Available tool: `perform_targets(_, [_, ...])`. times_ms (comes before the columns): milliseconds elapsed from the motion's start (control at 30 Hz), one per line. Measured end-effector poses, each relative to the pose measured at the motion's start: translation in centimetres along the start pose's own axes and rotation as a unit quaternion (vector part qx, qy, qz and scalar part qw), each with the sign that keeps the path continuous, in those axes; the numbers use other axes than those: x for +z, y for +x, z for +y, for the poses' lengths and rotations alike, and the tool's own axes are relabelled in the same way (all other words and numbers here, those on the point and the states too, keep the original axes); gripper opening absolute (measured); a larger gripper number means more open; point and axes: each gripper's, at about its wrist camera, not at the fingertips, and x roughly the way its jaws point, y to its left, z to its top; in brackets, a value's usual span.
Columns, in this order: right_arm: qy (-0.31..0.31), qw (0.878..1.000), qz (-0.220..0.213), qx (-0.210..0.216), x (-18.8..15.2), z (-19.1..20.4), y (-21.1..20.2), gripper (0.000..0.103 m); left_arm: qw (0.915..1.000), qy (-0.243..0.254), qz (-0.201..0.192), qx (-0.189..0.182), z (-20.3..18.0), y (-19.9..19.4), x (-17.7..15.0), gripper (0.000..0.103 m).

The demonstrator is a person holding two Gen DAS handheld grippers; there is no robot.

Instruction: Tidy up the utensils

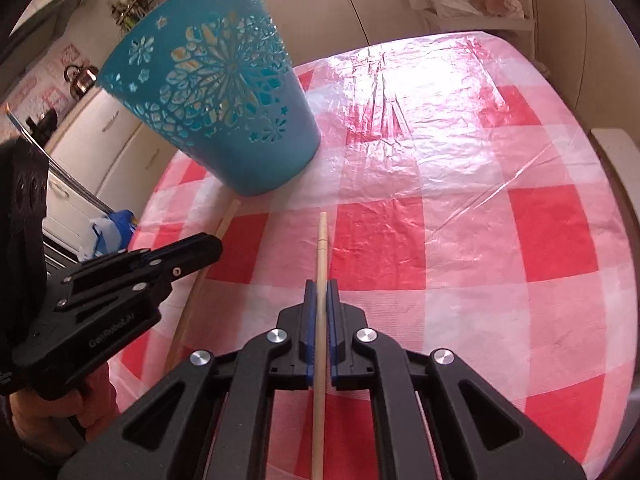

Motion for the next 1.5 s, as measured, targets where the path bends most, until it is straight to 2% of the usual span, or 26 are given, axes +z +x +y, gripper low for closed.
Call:
perform_targets(167, [0.05, 0.997, -0.023, 0.048, 0.4, -1.1, -0.9, 0.006, 0.9964, 0.016, -0.076, -0.032, 0.1, -5.3, 1.3, 0.005])
perform_targets(333, [0.067, 0.995, -0.039, 0.069, 0.8, -1.3, -1.7, 0.006, 0.983, 0.039, -0.168, -0.064, 0.1, -10.3, 3.1, 0.005])
perform_targets(400, [0.066, 0.994, -0.045, 0.074, 1.0, -1.2, -2.0, 0.006, 0.9728, 0.041, -0.217, -0.07, 0.3, -12.5, 4.0, 0.005])
perform_targets(500, [0.063, 0.993, -0.054, 0.081, 0.9, -0.9, -2.8, 0.006, 0.9509, 0.03, -0.298, -0.076, 1.1, -15.7, 5.3, 0.005])
perform_targets(567, [0.062, 0.993, -0.06, 0.082, 1.0, -0.7, -2.9, 0.006, 0.9366, 0.019, -0.341, -0.079, 1.4, -17.3, 6.3, 0.005])
perform_targets(700, [0.068, 0.992, -0.065, 0.083, 1.0, -0.9, -3.1, 0.006, 0.9119, -0.006, -0.402, -0.084, 2.2, -19.5, 8.3, 0.005])
perform_targets(800, [0.073, 0.991, -0.067, 0.086, 1.2, -1.1, -3.1, 0.006, 0.9019, -0.023, -0.422, -0.088, 2.2, -19.4, 9.8, 0.005])
perform_targets(1133, [0.068, 0.991, -0.072, 0.086, 1.2, -1.2, -3.3, 0.006, 0.8861, -0.062, -0.457, -0.051, 2.5, -17.0, 14.3, 0.005])
perform_targets(1500, [0.077, 0.991, -0.073, 0.087, 1.7, -2.2, -3.2, 0.006, 0.8899, -0.084, -0.448, -0.011, 3.8, -12.7, 15.7, 0.005])
